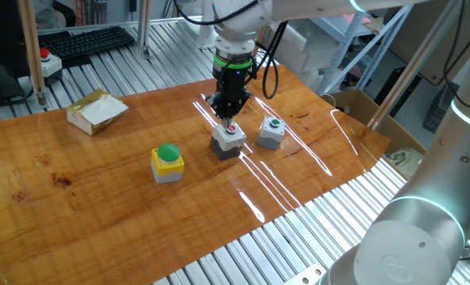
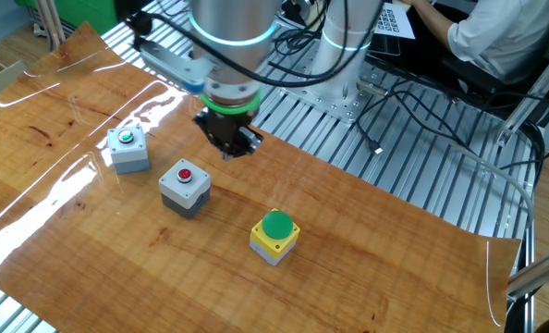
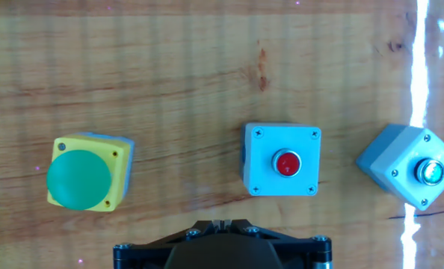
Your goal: Press three buttons from left to right in sequence
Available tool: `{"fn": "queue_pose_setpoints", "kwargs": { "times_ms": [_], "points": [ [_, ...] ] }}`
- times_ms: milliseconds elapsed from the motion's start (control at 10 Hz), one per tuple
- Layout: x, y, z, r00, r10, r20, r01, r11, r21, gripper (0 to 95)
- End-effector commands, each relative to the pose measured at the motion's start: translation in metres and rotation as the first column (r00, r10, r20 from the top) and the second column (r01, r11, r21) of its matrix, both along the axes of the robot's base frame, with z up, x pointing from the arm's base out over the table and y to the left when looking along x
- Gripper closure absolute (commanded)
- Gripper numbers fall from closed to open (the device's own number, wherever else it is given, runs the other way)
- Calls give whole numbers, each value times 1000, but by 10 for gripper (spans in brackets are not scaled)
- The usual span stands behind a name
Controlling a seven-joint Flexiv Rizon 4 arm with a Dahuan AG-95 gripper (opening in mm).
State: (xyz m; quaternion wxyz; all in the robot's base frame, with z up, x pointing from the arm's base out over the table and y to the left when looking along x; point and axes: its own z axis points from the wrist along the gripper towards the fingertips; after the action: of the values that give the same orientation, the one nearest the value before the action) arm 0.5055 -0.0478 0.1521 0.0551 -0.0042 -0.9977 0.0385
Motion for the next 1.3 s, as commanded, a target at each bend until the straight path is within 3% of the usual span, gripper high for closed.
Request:
{"fn": "queue_pose_setpoints", "kwargs": {
  "times_ms": [100,400,800,1300],
  "points": [
    [0,-10,1,1000,5,0,-5,1000,4,950],
    [7,-34,7,999,37,0,-37,999,14,950],
    [-5,-64,-7,996,81,29,-82,996,19,950],
    [-7,-69,-12,999,37,32,-37,999,14,950]
  ]
}}
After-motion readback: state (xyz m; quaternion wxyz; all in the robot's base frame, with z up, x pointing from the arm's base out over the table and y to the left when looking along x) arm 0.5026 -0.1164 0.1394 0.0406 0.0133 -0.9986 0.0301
